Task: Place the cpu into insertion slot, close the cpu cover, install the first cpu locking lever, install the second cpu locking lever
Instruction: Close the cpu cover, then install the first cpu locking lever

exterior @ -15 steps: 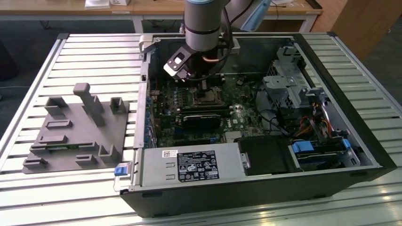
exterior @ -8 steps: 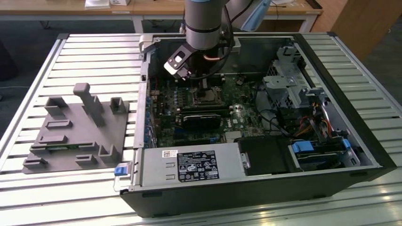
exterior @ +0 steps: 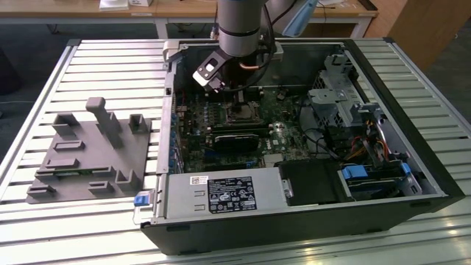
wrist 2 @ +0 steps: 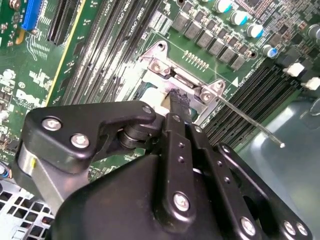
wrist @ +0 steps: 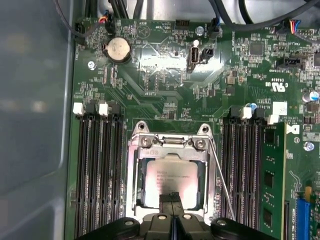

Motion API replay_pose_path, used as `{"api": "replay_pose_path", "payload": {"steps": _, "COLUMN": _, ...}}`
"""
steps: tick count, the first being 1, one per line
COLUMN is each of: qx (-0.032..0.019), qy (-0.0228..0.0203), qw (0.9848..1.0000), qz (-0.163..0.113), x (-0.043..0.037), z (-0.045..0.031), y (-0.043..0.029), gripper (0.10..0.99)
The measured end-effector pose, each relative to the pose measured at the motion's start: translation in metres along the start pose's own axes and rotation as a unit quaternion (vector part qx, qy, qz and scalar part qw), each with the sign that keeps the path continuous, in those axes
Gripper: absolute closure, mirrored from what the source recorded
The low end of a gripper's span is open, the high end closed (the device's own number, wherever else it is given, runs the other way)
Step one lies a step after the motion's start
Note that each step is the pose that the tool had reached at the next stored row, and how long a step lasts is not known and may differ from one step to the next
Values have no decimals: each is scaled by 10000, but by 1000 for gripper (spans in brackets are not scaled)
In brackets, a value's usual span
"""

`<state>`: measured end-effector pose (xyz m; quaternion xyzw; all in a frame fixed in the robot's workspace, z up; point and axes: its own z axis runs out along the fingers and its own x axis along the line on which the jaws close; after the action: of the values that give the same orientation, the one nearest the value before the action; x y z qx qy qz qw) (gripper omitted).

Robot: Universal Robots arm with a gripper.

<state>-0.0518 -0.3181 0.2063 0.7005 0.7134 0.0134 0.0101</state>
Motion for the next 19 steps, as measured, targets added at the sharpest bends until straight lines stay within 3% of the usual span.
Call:
{"api": "replay_pose_path", "payload": {"steps": 13, "qx": -1, "qy": 1, "qw": 10000, "qz": 0, "x": -2, "z": 6, "y": 120, "gripper": 980}}
{"api": "replay_pose_path", "payload": {"steps": 19, "qx": 0, "qy": 1, "qw": 10000, "qz": 1, "x": -3, "z": 7, "y": 141, "gripper": 980}}
